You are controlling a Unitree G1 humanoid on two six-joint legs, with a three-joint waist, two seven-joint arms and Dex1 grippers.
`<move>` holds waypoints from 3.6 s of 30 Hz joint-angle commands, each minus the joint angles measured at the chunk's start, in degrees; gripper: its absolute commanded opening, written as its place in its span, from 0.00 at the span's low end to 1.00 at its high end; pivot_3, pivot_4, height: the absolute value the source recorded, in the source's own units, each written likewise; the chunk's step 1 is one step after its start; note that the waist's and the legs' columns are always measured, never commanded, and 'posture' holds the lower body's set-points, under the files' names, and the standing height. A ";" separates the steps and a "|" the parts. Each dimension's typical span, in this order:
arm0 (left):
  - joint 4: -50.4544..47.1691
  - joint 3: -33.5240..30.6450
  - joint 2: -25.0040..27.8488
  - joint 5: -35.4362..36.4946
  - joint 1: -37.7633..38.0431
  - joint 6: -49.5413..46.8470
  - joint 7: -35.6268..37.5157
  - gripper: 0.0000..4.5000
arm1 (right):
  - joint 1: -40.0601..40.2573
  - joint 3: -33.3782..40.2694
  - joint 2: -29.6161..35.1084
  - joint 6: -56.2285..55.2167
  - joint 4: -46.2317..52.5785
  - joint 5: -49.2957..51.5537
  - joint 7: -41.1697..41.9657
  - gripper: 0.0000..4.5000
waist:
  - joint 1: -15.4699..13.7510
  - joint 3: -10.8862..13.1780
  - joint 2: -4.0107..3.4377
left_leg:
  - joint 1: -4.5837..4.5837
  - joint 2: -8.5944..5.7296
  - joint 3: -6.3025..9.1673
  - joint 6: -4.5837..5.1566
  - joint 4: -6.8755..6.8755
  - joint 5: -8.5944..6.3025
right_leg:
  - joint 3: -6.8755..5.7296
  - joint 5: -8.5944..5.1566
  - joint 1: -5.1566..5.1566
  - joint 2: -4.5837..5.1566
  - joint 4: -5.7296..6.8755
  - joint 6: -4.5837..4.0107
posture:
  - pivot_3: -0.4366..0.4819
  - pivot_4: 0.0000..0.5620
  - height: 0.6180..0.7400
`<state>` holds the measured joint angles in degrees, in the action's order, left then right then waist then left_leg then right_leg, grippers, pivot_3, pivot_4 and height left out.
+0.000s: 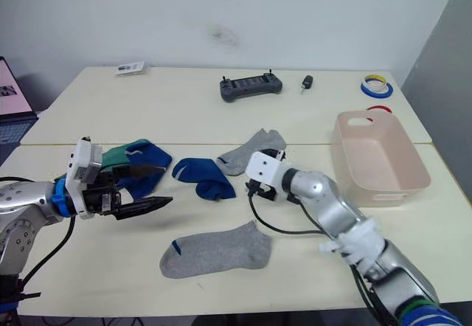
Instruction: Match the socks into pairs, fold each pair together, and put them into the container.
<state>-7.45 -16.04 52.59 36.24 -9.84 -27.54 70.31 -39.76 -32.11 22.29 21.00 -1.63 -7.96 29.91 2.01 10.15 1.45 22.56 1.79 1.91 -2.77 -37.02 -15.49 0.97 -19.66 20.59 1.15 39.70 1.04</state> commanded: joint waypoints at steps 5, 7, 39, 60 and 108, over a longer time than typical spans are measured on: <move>-2.49 -0.92 0.57 0.25 -0.02 -0.13 -0.72 0.99 | -8.50 -1.79 -6.53 -11.50 -18.30 -7.89 -1.60 1.00 | 0.03 0.00 0.00 | 0.00 0.00 -0.02 0.00 -0.06 0.01 | 0.01 0.00 0.07 0.01 0.22 0.00 | 0.48 0.27 1.00; -2.62 -0.77 0.46 0.25 -0.10 -0.10 -0.88 0.99 | -10.13 -1.51 -8.20 -13.87 -22.81 -9.14 -2.25 1.00 | 0.05 0.00 0.00 | -0.01 0.00 -0.02 0.00 -0.07 0.01 | 0.00 0.00 0.08 0.01 0.27 -0.01 | 0.48 0.27 1.00; 0.30 3.83 1.60 -2.05 -2.61 2.25 4.16 1.00 | 12.08 10.16 -5.17 12.40 20.62 4.50 12.61 0.01 | 0.17 -0.01 0.00 | 0.31 0.09 -0.13 0.00 -0.07 0.05 | 0.06 0.01 0.58 -0.03 0.51 -0.02 | 0.48 0.27 1.00; 1.28 -1.73 5.12 -2.53 6.87 0.30 4.47 1.00 | 9.00 2.37 -15.11 18.62 13.33 9.92 13.19 0.41 | 0.00 -0.02 0.03 | 0.29 0.03 -0.13 0.01 -0.07 0.05 | 0.01 0.01 0.61 0.00 0.52 -0.02 | 0.48 0.27 1.00; -1.08 -4.10 -14.38 21.23 5.58 -33.42 -30.17 0.01 | 15.35 25.48 -2.20 28.38 23.04 21.97 2.97 0.88 | -0.20 -0.14 0.20 | 0.28 -0.10 0.23 -0.31 -0.14 0.23 | -0.01 0.01 0.48 0.03 0.57 -0.02 | 0.48 0.27 1.00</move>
<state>-8.47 -19.53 37.62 57.92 -4.34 -61.89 38.38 -23.61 -7.99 20.44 49.19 21.62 13.08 33.86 1.81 10.01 1.66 22.84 1.68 2.12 -3.07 -37.16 -15.26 0.98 -19.65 21.07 1.19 40.27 1.02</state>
